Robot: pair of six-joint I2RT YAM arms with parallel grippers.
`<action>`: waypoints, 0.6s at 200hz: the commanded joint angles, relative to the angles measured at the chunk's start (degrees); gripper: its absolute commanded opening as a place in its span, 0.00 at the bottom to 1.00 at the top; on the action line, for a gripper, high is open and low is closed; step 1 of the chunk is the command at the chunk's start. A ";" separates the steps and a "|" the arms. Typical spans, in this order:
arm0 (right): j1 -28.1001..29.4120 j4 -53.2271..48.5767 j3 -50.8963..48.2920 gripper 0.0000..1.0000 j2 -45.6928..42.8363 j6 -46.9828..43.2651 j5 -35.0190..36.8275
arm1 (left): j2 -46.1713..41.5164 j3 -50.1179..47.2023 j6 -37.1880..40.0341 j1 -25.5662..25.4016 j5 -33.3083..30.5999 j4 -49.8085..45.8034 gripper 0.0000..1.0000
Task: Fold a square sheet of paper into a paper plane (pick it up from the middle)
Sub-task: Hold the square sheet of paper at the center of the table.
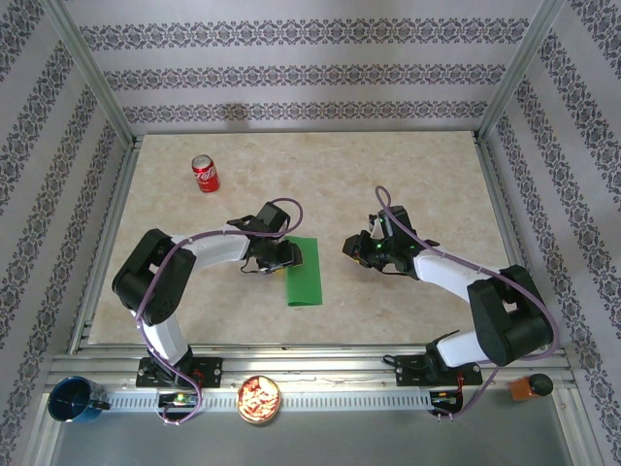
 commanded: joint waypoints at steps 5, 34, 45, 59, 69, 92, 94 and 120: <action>0.45 0.70 0.14 0.23 0.74 0.21 -0.62 | 2.21 0.66 0.46 -0.60 -4.53 -4.94 0.47; 0.54 0.77 0.22 0.23 1.41 0.34 -0.79 | 2.24 1.15 0.36 -0.99 -5.78 -5.74 0.48; 0.54 0.86 0.22 0.23 1.66 0.39 -0.80 | 2.24 1.46 0.65 -1.13 -6.06 -6.02 0.49; 0.67 1.05 0.30 0.23 2.11 0.39 -0.97 | 2.40 1.85 0.83 -1.21 -6.55 -6.66 0.49; 0.72 1.05 0.40 0.23 2.41 0.39 -0.97 | 2.50 2.00 0.61 -1.21 -6.90 -7.05 0.49; 0.89 1.05 0.71 0.24 3.00 0.30 -1.30 | 2.57 2.03 0.15 -1.30 -7.57 -7.29 0.49; 0.89 1.05 0.74 0.24 3.05 0.30 -1.32 | 2.54 2.07 0.21 -1.35 -7.65 -7.31 0.49; 1.06 0.80 0.92 0.24 3.14 0.21 -1.33 | 2.89 3.12 -0.09 -1.57 -9.91 -9.76 0.49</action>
